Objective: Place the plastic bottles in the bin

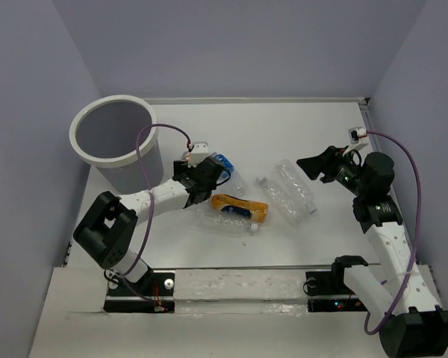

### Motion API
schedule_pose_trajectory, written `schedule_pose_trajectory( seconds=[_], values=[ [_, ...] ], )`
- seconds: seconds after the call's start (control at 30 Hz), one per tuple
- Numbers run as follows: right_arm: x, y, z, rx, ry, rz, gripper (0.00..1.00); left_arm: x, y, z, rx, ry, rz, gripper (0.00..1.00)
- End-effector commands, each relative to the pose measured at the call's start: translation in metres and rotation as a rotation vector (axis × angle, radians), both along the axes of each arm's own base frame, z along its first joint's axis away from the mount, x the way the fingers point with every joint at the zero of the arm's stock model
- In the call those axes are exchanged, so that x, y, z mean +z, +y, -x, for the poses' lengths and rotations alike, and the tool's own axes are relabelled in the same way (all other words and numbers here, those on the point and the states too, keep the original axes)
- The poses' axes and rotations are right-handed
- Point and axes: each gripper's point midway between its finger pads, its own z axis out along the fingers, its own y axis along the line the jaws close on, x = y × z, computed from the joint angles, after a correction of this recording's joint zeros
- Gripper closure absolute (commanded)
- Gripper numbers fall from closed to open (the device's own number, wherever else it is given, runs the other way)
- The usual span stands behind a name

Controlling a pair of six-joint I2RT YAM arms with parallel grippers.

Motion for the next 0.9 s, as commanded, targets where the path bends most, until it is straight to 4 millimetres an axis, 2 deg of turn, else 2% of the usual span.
schedule_pose_trajectory(
  seconds=[0.0,0.2,0.43,0.63,0.77,0.8,0.83,0.87],
  values=[
    [0.012,0.005,0.001,0.036,-0.062,0.001,0.32,0.017,0.018,-0.03,0.123,-0.112,-0.028,0.06],
    [0.015,0.011,0.005,0.071,-0.074,-0.006,0.28,0.001,0.039,-0.049,0.177,-0.116,-0.047,0.06],
    [0.012,0.015,0.008,0.1,-0.058,-0.017,0.22,-0.01,0.033,-0.072,0.122,-0.101,0.0,0.07],
    [0.018,0.016,0.008,0.108,-0.087,-0.022,0.21,-0.036,0.031,-0.08,0.085,-0.01,0.028,0.08],
    [0.02,0.016,0.009,0.109,-0.093,-0.022,0.21,-0.05,0.027,-0.081,0.074,0.019,0.029,0.17],
    [0.02,0.016,0.009,0.109,-0.095,-0.022,0.21,-0.051,0.027,-0.081,0.075,0.018,0.029,0.22],
    [0.02,0.016,0.009,0.111,-0.096,-0.022,0.22,-0.052,0.028,-0.08,0.077,0.018,0.029,0.31],
    [0.02,0.016,0.009,0.111,-0.096,-0.022,0.22,-0.049,0.028,-0.081,0.078,0.012,0.034,0.35]
  ],
)
